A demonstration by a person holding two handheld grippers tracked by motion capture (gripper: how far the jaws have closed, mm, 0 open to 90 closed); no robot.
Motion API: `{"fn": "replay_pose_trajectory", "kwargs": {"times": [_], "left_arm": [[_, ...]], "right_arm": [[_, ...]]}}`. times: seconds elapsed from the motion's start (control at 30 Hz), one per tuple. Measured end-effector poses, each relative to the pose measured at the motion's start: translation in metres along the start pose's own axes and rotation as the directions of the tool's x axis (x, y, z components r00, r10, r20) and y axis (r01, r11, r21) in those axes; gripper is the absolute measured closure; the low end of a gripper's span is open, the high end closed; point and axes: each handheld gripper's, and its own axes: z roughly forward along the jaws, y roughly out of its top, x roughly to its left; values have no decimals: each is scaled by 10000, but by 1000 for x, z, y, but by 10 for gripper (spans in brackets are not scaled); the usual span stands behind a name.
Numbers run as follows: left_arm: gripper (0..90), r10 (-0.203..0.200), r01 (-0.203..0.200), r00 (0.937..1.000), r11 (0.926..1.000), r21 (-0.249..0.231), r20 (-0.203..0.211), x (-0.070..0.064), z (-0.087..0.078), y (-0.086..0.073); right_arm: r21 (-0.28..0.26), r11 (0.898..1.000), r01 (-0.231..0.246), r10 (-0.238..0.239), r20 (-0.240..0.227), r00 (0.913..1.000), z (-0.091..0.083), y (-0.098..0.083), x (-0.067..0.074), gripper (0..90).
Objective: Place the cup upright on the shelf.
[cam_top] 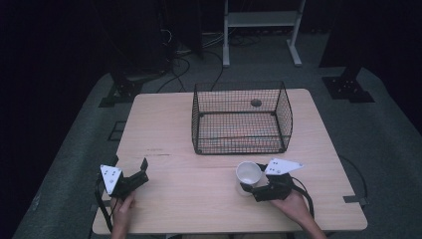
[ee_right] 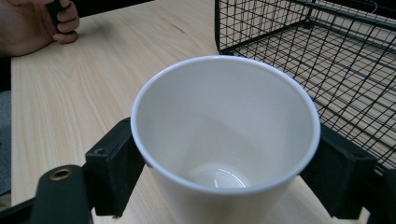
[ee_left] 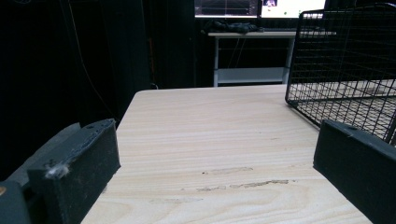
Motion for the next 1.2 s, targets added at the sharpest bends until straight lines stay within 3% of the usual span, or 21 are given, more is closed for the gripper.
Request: {"fn": "replay_pose_trajectory", "kwargs": {"times": [0.67, 1.2], "left_arm": [[0, 3, -3, 10000, 10000, -1, 6, 0, 0, 0], [0, -1, 1, 10000, 10000, -3, 14, 0, 0, 0]], "right_arm": [[51, 9993, -378, 381, -1172, 9924, 0, 29, -14, 198], [-167, 9995, -284, 261, -1242, 9919, -3, 60, -28, 199]]}}
